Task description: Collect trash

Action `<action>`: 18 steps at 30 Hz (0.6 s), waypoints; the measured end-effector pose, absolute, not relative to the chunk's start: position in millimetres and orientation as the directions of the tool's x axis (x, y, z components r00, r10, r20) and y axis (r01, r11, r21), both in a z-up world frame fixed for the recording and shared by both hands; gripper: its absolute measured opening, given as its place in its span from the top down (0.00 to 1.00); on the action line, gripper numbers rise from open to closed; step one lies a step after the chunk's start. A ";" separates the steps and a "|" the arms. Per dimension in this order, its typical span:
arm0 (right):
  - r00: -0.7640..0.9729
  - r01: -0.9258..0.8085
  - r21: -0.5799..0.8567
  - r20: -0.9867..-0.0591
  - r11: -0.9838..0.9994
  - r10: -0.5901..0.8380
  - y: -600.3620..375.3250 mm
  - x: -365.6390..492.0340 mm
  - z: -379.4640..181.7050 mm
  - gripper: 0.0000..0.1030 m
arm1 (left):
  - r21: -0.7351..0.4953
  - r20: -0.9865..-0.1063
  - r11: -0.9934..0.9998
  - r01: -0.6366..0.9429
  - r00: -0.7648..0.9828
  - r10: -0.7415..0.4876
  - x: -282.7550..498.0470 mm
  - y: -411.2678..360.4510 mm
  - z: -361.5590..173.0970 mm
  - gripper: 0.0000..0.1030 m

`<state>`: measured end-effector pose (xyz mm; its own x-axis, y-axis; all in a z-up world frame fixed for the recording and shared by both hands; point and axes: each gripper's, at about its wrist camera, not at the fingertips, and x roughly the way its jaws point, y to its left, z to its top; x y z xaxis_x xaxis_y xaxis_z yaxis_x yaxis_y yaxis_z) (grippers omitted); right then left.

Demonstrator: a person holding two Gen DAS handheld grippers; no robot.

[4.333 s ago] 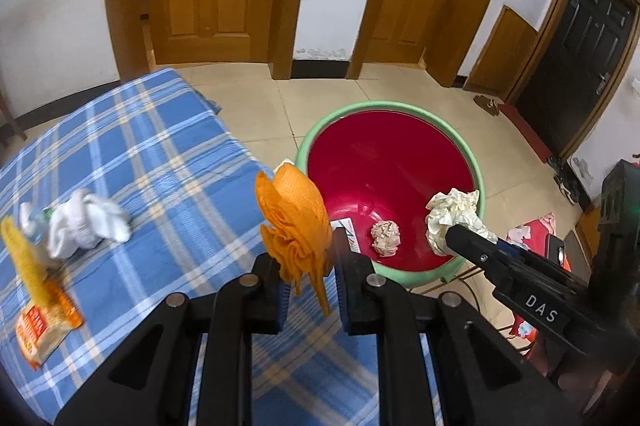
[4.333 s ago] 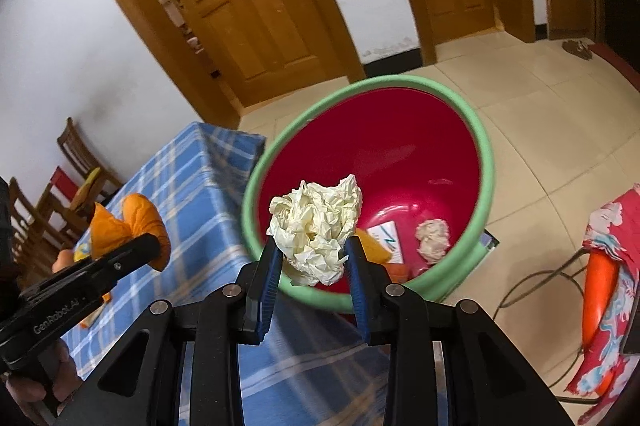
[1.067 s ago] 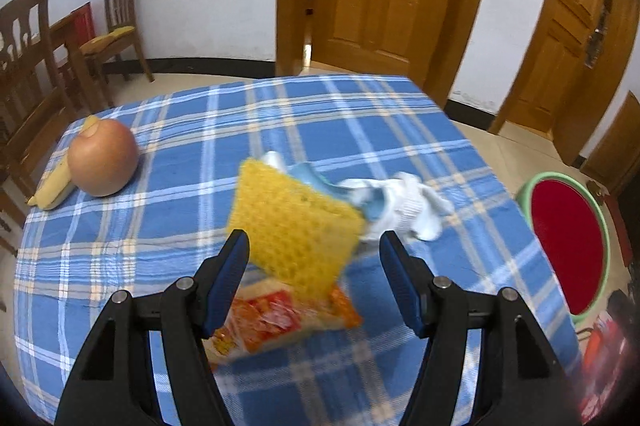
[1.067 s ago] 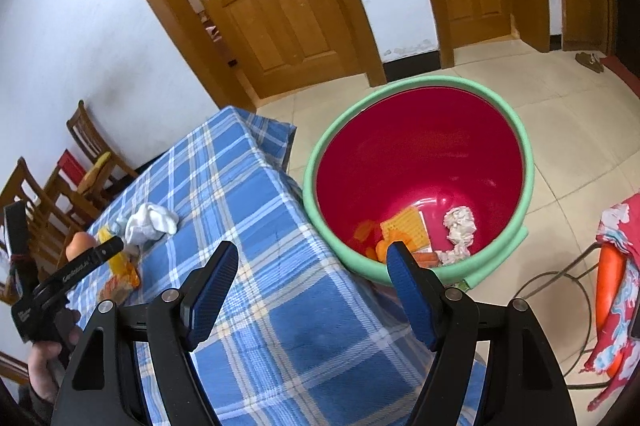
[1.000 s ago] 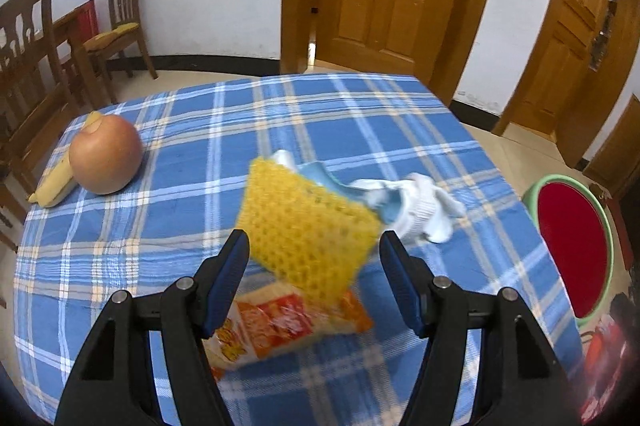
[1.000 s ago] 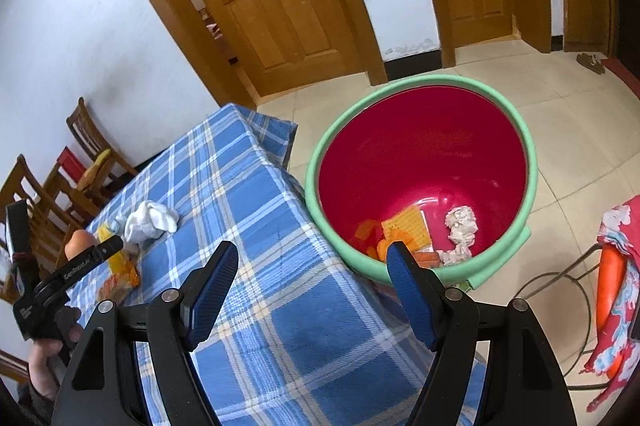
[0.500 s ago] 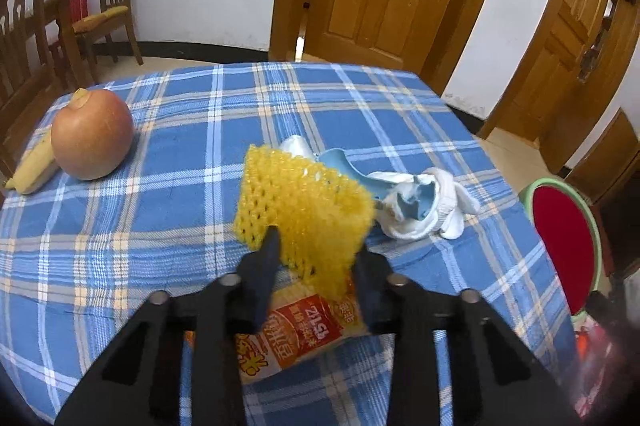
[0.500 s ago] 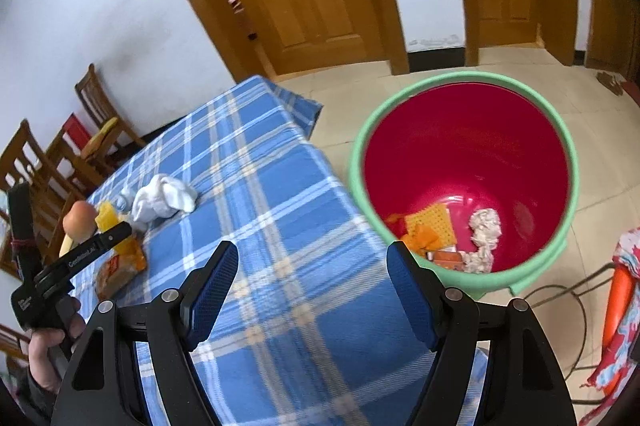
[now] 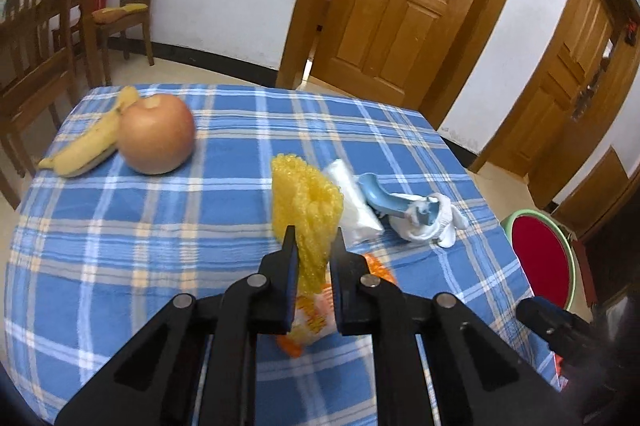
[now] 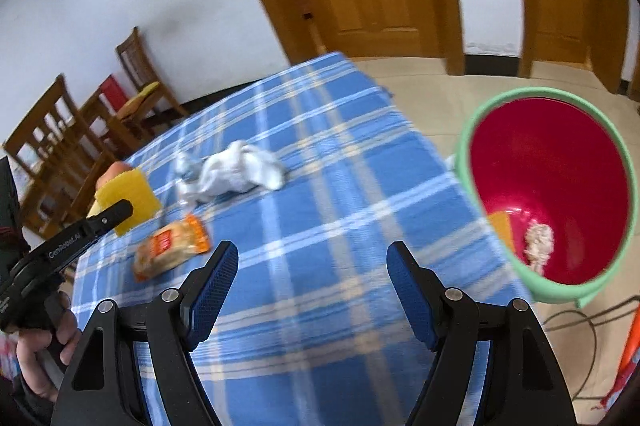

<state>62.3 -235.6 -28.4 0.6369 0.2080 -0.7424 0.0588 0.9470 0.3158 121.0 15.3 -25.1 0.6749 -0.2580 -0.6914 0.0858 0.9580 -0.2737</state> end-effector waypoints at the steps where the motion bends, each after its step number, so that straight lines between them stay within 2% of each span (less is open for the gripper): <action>1: 0.632 0.045 0.314 -0.744 0.948 0.216 -228.1 64.9 -28.7 0.25 | -0.277 -0.691 0.957 0.081 0.675 -0.257 119.0 19.5 -25.0 0.87; 11: 0.573 -0.089 0.302 -0.764 0.949 0.296 -154.9 85.5 -38.3 0.25 | -0.289 -0.688 0.957 0.005 0.695 -0.211 95.6 69.7 -25.0 0.87; 14: 0.557 -0.127 0.296 -0.768 0.947 0.315 -133.5 90.8 -41.0 0.19 | -0.288 -0.684 0.957 -0.023 0.705 -0.188 89.4 85.3 -23.6 0.87; 18: 0.545 -0.165 0.282 -0.773 0.945 0.326 -111.8 95.7 -44.6 0.18 | -0.277 -0.689 0.959 -0.062 0.708 -0.153 83.7 101.6 -24.0 0.87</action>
